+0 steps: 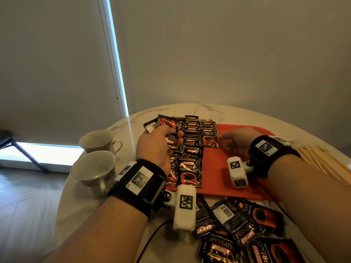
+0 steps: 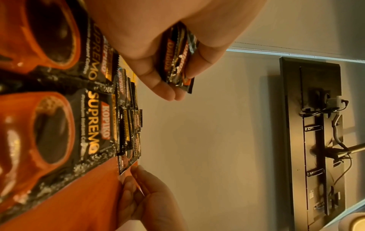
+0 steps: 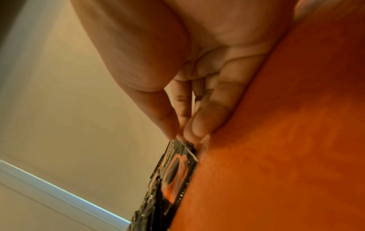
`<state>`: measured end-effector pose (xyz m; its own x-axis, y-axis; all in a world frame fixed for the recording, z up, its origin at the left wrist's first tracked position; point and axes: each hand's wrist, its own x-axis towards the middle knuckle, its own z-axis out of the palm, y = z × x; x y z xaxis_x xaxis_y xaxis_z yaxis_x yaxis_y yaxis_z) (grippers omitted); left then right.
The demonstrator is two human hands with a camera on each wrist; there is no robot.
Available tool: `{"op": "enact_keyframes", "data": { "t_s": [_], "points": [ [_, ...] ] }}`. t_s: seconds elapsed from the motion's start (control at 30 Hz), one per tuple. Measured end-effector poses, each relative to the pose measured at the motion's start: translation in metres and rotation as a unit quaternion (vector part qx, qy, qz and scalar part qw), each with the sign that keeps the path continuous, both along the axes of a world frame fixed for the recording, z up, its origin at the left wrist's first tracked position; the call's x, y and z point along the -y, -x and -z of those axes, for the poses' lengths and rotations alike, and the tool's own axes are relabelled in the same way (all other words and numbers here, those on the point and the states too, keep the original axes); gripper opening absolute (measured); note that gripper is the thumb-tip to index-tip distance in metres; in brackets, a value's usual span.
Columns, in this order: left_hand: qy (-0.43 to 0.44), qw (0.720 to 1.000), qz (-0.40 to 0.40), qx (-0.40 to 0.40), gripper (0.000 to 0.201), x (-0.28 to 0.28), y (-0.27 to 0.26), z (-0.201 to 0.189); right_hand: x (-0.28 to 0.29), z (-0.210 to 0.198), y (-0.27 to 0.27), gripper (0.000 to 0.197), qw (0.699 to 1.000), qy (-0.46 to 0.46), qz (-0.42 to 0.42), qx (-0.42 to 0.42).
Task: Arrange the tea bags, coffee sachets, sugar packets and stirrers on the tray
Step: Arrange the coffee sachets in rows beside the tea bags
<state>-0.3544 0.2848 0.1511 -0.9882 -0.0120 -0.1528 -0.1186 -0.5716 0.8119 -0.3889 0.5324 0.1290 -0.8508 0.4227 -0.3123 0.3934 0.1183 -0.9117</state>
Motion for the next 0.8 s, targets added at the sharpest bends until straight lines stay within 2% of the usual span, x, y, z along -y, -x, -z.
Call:
{"op": "enact_keyframes", "data": {
  "t_s": [0.17,0.3,0.37,0.43,0.5,0.67,0.8],
  "points": [
    [0.022,0.999,0.033,-0.012,0.014,-0.002,-0.003,0.001,0.009,-0.023,-0.015,0.028,0.995,0.079,-0.052,-0.028],
    [0.074,0.993,0.077,-0.042,0.024,-0.004,-0.007,0.003,0.037,-0.047,-0.034,0.04,0.968,0.125,-0.196,-0.095],
    [0.102,0.99,0.076,-0.054,0.029,-0.004,-0.007,0.005,0.051,-0.051,-0.042,0.035,0.955,0.119,-0.243,-0.121],
    [0.114,0.989,0.07,-0.06,0.032,-0.004,-0.007,0.006,0.058,-0.048,-0.044,0.02,0.955,0.094,-0.241,-0.145],
    [0.1,0.992,0.059,-0.054,0.031,-0.003,-0.006,0.005,0.06,-0.044,-0.043,0.01,0.957,0.082,-0.229,-0.156],
    [0.009,0.999,0.037,-0.016,0.03,-0.002,-0.007,-0.002,0.06,-0.037,-0.042,0.015,0.944,0.123,-0.271,-0.143],
    [0.001,0.999,0.032,-0.018,0.038,0.0,-0.005,-0.003,0.071,-0.037,-0.045,0.012,0.935,0.065,-0.315,-0.147]
  ]
}}
